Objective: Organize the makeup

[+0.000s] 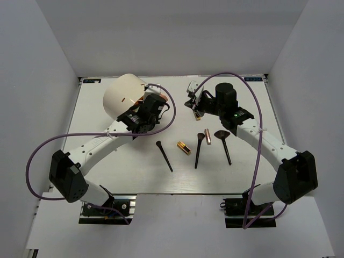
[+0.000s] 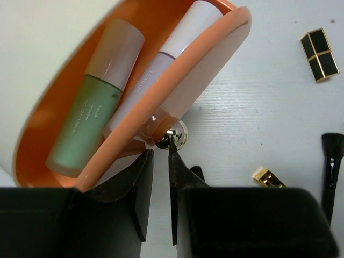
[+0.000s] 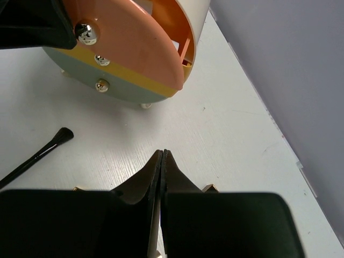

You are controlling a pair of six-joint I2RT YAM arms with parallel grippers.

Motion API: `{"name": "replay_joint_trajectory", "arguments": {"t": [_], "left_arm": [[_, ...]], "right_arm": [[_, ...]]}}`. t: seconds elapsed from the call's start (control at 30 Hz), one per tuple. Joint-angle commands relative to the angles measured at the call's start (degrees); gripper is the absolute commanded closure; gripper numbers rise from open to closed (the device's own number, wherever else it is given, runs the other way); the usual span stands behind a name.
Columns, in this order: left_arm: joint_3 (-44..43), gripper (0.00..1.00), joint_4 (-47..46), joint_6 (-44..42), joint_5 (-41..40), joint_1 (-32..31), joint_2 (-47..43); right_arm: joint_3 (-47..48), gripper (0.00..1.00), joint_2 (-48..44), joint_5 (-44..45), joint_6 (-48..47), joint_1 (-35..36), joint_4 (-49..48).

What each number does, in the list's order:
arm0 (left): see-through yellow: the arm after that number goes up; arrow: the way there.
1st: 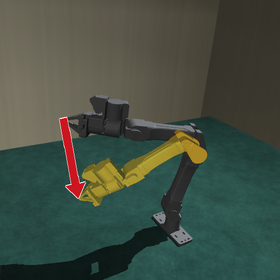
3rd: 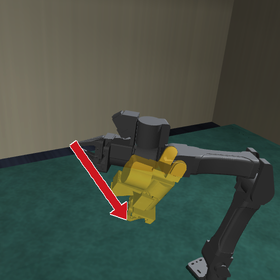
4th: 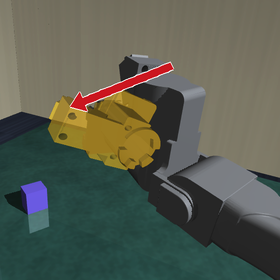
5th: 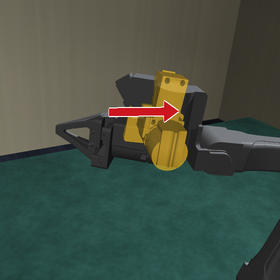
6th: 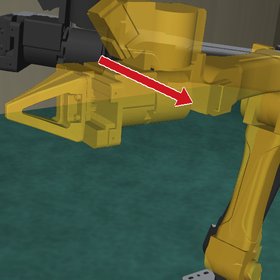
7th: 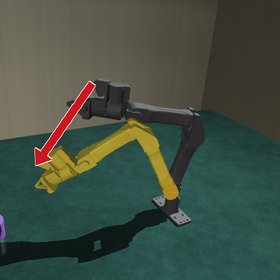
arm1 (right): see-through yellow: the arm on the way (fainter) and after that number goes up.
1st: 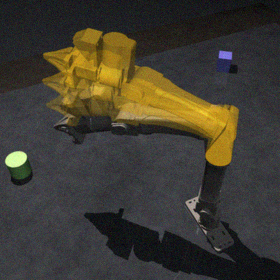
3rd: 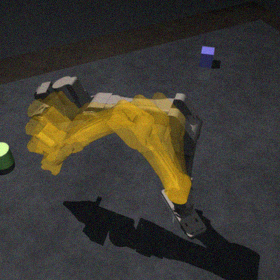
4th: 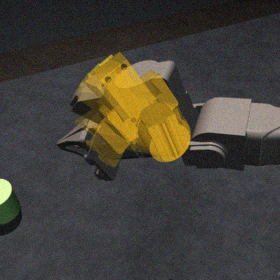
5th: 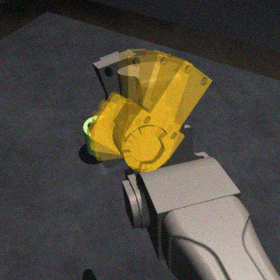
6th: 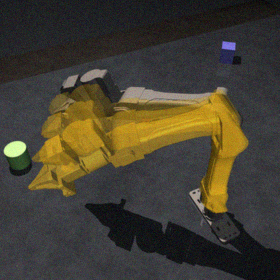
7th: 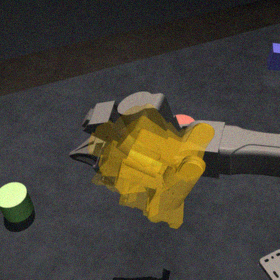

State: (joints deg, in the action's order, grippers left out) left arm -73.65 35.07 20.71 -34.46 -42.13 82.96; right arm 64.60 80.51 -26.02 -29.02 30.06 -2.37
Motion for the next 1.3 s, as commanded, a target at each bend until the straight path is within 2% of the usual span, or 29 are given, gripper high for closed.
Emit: {"name": "replay_joint_trajectory", "arguments": {"t": [0.0, 0.47, 0.87, 0.97, 1.1, 1.13, 1.17, 1.2, 1.27], "left_arm": [[-3.3, 0.71, -1.2, -0.8, -4.7, 1.0, 0.5], [-4.4, 0.67, -1.8, 0.6, -9.4, 2.7, 2.3], [-4.3, 0.67, -1.8, 0.2, -9.4, 5.0, 0.0], [-3.2, 0.62, -4.7, -1.5, -5.1, 5.0, -1.8], [-0.7, 0.42, -8.0, -4.1, 2.6, 4.5, -5.8], [-0.5, 0.39, -7.9, -3.8, 4.6, 3.9, -6.6], [-0.1, 0.37, -8.2, -3.5, 6.2, 3.9, -8.0], [0.3, 0.33, -8.3, -3.1, 7.2, 3.9, -9.0], [0.8, 0.32, -8.6, -2.2, 10.4, 3.9, -12.1]], "right_arm": [[0.4, 1.00, 0.2, -1.3, 1.0, -0.4, -2.5], [-0.6, 1.00, -0.4, -1.4, 1.1, -0.9, -2.6], [-1.1, 1.00, -0.5, -2.2, 1.2, -0.9, -2.6], [-1.3, 1.00, -0.8, -2.7, 0.7, -0.9, -2.1], [-1.4, 1.00, -0.8, -6.2, -0.2, -0.8, -0.4], [-1.4, 0.92, -0.7, -8.9, -0.5, -0.8, 1.5], [-1.1, 0.73, -0.1, -10.3, -1.1, -0.8, 2.3], [-0.8, 0.64, 0.3, -12.8, -1.2, -0.4, 4.0], [0.0, 0.51, 2.1, -14.8, 0.8, -0.2, 5.3]]}}
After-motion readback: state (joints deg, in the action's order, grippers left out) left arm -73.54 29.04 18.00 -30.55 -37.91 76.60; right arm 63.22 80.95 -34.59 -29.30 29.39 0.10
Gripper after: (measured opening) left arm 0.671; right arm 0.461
